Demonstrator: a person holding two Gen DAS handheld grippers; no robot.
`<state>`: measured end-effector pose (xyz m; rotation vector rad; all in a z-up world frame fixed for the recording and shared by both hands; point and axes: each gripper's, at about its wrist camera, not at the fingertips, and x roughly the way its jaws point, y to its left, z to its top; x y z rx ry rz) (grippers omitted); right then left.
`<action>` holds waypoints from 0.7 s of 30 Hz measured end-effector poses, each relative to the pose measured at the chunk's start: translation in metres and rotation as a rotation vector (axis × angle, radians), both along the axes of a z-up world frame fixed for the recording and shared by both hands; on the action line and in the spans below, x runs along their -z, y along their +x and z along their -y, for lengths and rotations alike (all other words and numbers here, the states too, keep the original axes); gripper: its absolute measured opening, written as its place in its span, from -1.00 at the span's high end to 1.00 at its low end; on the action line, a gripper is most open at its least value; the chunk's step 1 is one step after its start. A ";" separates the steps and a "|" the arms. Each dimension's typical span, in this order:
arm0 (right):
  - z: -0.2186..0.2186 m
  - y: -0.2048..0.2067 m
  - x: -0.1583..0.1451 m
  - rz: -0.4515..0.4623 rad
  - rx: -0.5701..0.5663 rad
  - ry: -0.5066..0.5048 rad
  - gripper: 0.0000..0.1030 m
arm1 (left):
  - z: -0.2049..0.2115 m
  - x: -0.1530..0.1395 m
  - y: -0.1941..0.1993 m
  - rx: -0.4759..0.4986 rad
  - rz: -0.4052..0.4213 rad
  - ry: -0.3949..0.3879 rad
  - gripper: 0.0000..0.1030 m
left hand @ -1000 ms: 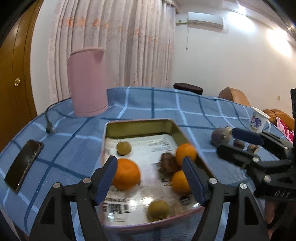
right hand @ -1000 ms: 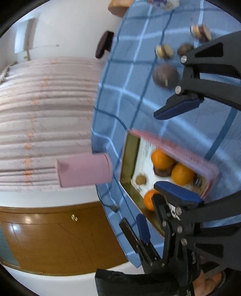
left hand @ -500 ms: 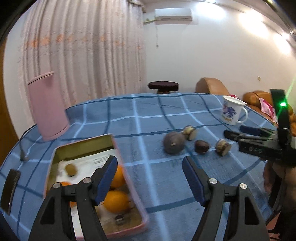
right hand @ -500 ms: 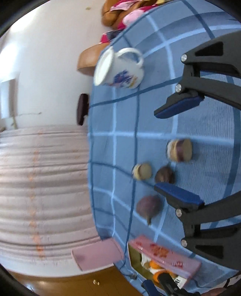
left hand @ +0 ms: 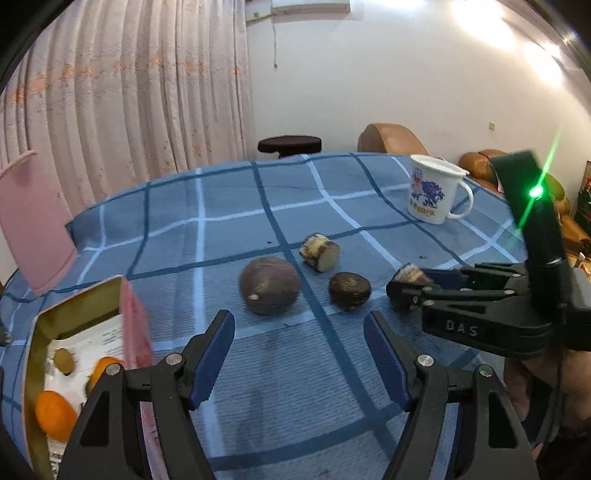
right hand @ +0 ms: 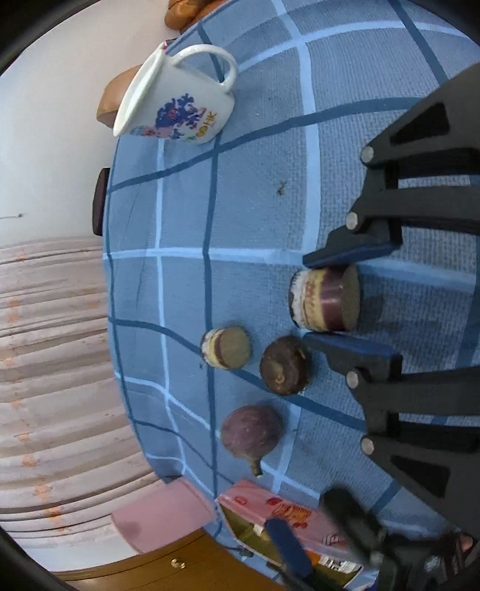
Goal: Organize fruits
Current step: 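Grasp the sugarcane piece with the right tool while the left tool approaches the brown fruit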
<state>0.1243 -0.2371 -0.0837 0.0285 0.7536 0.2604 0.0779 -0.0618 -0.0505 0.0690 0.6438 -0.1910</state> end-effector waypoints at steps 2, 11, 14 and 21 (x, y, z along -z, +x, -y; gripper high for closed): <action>0.011 -0.006 -0.005 0.035 0.049 0.029 0.26 | 0.004 0.003 0.007 0.008 -0.023 -0.012 -0.43; 0.036 -0.013 -0.013 0.083 0.163 0.110 0.26 | 0.037 0.017 0.041 0.058 -0.105 -0.025 -0.11; 0.038 -0.013 -0.013 0.078 0.162 0.119 0.26 | 0.046 0.018 0.050 0.063 -0.110 -0.009 -0.10; 0.034 -0.008 -0.009 0.059 0.148 0.106 0.26 | 0.054 0.025 0.072 0.055 -0.161 0.011 0.13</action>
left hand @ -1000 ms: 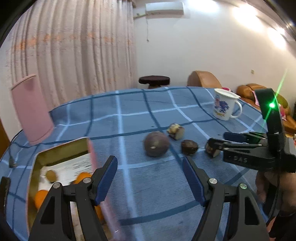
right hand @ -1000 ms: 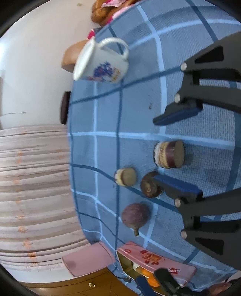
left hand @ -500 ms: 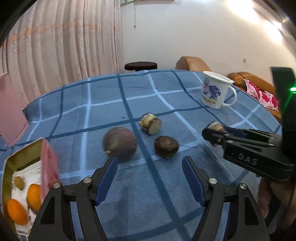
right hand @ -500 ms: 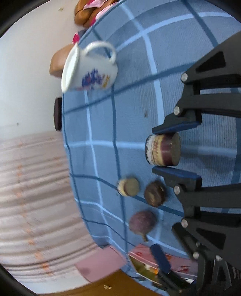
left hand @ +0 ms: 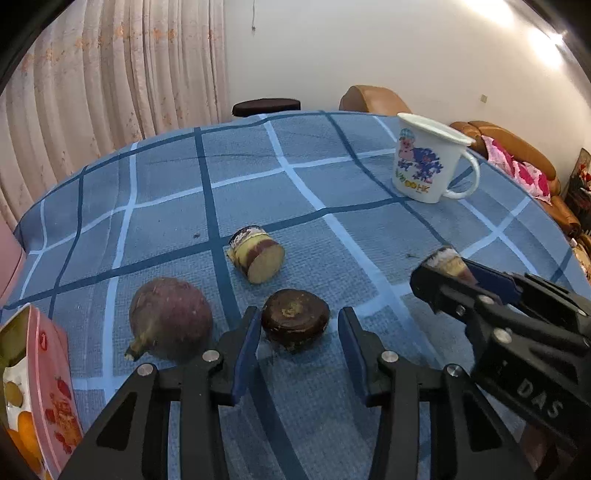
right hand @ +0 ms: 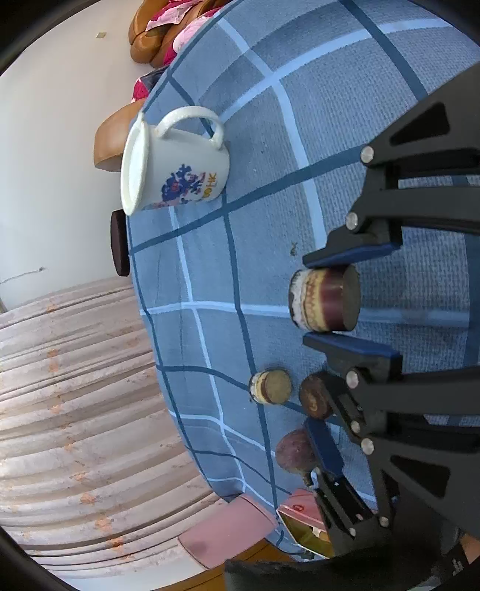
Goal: Organize fruits
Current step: 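Grasp the brown round fruit with the left tool while the right tool holds the sugarcane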
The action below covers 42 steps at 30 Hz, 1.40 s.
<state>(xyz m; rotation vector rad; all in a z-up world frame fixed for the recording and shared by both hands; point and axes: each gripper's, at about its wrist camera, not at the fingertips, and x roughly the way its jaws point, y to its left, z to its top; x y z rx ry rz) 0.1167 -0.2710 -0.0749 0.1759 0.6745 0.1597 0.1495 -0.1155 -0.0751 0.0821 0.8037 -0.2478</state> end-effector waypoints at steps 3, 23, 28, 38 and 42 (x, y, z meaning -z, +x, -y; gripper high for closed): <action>-0.003 0.004 0.003 -0.020 -0.010 0.001 0.26 | 0.000 0.003 0.004 -0.007 -0.024 0.011 0.15; -0.009 -0.017 -0.010 0.090 -0.050 -0.017 0.26 | -0.019 -0.013 -0.018 -0.044 0.093 -0.068 0.22; -0.013 -0.022 -0.014 0.125 -0.055 -0.036 0.26 | -0.020 -0.018 -0.026 -0.049 0.144 -0.068 0.22; -0.017 -0.028 -0.018 0.165 -0.071 -0.045 0.26 | -0.023 -0.026 -0.039 -0.060 0.216 -0.075 0.22; -0.018 -0.032 -0.019 0.181 -0.072 -0.052 0.26 | -0.024 -0.027 -0.043 -0.065 0.238 -0.076 0.22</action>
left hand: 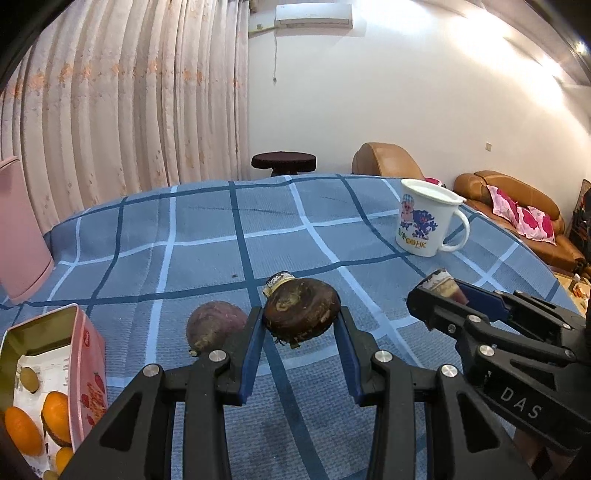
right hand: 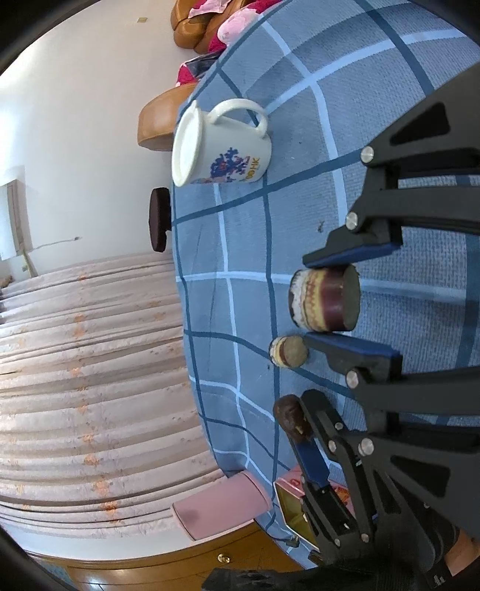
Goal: Organize fruits
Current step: 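Grasp the brown round fruit with the left tool while the right tool holds the sugarcane, then carry the brown fruit and sugarcane piece over the tin box with both tools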
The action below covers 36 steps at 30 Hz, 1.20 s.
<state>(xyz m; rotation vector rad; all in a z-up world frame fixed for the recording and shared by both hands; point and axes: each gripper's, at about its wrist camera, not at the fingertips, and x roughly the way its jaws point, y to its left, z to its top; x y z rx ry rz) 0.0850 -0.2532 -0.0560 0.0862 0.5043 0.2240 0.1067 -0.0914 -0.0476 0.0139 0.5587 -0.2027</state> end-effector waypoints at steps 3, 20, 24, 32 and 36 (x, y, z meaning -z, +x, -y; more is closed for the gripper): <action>-0.001 -0.002 -0.001 0.013 -0.002 -0.005 0.26 | -0.001 -0.001 -0.003 -0.003 0.014 -0.005 0.22; -0.011 -0.020 -0.009 0.122 -0.025 -0.043 0.26 | -0.009 -0.007 -0.022 -0.021 0.079 0.003 0.22; -0.018 -0.023 -0.011 0.144 -0.044 -0.049 0.26 | -0.014 -0.007 -0.027 -0.029 0.084 0.007 0.22; -0.049 -0.020 -0.012 0.126 -0.125 -0.049 0.26 | -0.041 -0.009 -0.038 -0.075 0.083 0.002 0.22; -0.066 -0.019 -0.019 0.123 -0.170 -0.036 0.26 | -0.063 -0.013 -0.046 -0.109 0.080 -0.015 0.22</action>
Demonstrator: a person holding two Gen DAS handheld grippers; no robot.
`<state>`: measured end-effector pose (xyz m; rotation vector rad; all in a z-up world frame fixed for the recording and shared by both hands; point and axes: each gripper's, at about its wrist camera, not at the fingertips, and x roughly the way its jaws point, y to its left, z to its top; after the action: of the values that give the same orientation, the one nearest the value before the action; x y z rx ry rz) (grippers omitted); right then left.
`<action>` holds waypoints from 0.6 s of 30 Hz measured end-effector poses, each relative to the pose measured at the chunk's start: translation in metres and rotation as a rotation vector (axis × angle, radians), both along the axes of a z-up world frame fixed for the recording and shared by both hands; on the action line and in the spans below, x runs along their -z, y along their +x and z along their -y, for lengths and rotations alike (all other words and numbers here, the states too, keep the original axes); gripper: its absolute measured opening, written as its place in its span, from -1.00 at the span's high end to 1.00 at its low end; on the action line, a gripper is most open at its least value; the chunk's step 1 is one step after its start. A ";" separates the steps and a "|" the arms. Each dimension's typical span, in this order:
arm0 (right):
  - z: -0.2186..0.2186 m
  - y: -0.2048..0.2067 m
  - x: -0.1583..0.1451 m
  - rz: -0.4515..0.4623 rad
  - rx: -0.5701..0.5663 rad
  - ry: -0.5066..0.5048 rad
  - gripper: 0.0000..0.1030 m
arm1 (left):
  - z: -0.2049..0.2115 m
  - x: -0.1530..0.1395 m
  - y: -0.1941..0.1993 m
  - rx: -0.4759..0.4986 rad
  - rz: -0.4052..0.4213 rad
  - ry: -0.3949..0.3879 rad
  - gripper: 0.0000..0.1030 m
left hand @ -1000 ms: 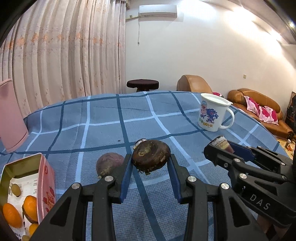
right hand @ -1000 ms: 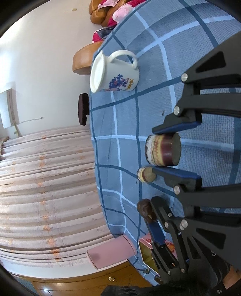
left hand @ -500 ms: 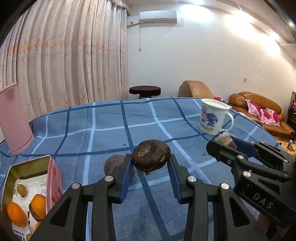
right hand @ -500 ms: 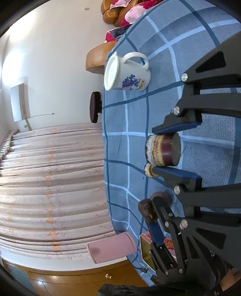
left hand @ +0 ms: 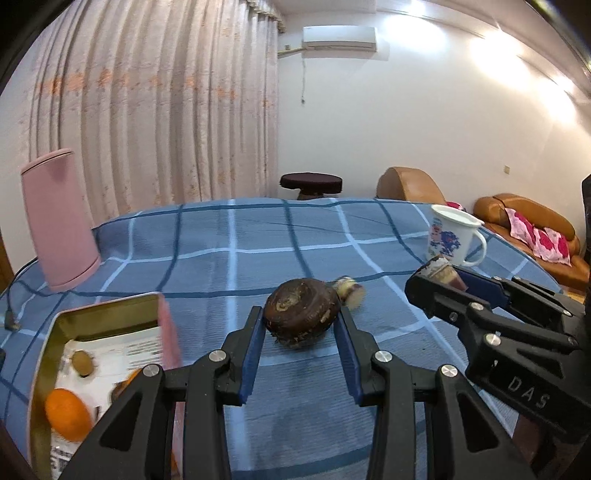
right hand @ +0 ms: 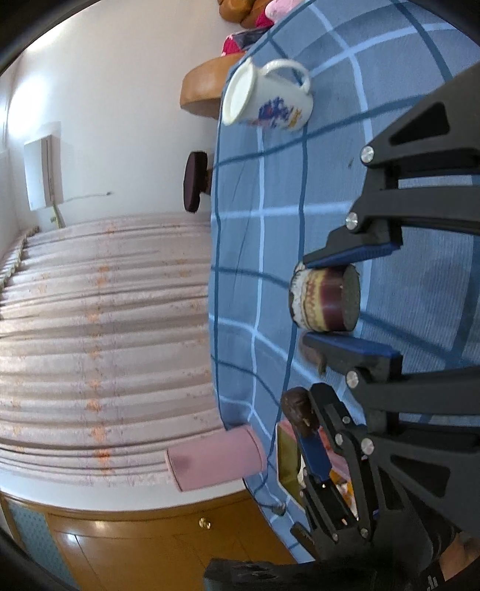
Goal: Organize fruits
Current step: 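Carry the brown fruit and sugarcane piece over the tin box with both tools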
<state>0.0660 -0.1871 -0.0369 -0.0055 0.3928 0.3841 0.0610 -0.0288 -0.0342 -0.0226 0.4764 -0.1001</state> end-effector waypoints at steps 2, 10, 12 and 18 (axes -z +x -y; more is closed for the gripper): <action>-0.010 0.000 -0.003 -0.002 -0.024 0.003 0.26 | -0.011 -0.003 -0.005 -0.017 -0.001 -0.003 0.22; -0.057 -0.001 -0.015 0.005 -0.123 -0.005 0.26 | -0.049 -0.011 -0.022 -0.085 0.006 -0.009 0.22; -0.069 0.000 -0.017 0.006 -0.143 -0.009 0.26 | -0.058 -0.013 -0.027 -0.108 0.009 -0.003 0.22; -0.105 0.000 -0.017 0.000 -0.210 -0.032 0.26 | -0.089 -0.009 -0.032 -0.168 -0.007 -0.015 0.22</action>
<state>0.0663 -0.0821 -0.0197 -0.0781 0.3991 0.5848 0.0287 0.0599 -0.0252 -0.0772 0.4788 0.0616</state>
